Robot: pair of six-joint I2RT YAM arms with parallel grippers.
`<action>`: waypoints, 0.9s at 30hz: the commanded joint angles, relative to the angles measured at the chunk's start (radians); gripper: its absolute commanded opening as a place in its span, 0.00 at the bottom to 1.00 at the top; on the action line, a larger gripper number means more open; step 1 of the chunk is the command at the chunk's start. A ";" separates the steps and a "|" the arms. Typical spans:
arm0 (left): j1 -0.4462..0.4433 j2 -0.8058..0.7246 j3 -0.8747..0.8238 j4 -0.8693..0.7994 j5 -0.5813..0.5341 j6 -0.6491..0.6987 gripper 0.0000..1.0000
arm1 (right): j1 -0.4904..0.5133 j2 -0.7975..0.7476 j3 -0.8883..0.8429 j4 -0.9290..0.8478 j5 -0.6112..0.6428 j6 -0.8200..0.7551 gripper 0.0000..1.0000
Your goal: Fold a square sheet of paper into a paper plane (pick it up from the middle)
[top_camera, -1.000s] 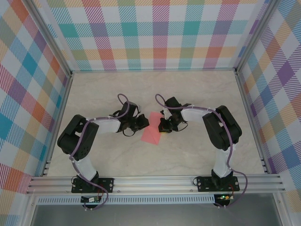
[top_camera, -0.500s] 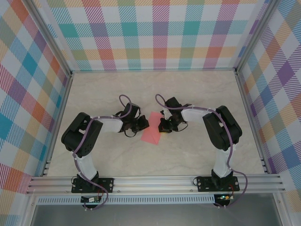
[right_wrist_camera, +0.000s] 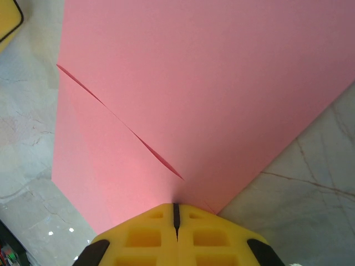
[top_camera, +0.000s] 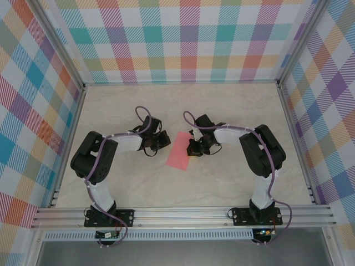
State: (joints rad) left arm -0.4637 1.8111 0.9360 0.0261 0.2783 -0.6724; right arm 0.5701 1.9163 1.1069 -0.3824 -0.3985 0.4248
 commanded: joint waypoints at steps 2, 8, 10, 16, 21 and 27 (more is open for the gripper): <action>-0.010 -0.046 -0.005 0.069 0.135 0.021 0.08 | 0.001 0.102 -0.068 -0.083 0.196 -0.030 0.04; -0.067 -0.033 -0.020 0.094 0.173 0.012 0.07 | 0.001 0.099 -0.065 -0.083 0.191 -0.029 0.04; -0.073 -0.011 -0.022 0.089 0.162 0.009 0.06 | 0.001 0.095 -0.065 -0.081 0.188 -0.028 0.04; -0.075 0.043 -0.038 0.092 0.160 0.001 0.04 | 0.001 0.059 -0.031 -0.082 0.156 -0.025 0.04; -0.075 0.049 -0.067 0.094 0.146 0.003 0.03 | 0.001 0.015 0.018 -0.095 0.122 -0.027 0.04; -0.075 0.070 -0.090 0.088 0.117 -0.004 0.02 | 0.002 -0.068 0.059 -0.093 0.050 -0.016 0.04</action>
State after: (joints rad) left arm -0.5297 1.8442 0.8795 0.1562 0.4286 -0.6693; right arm 0.5728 1.9045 1.1408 -0.4355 -0.3561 0.4244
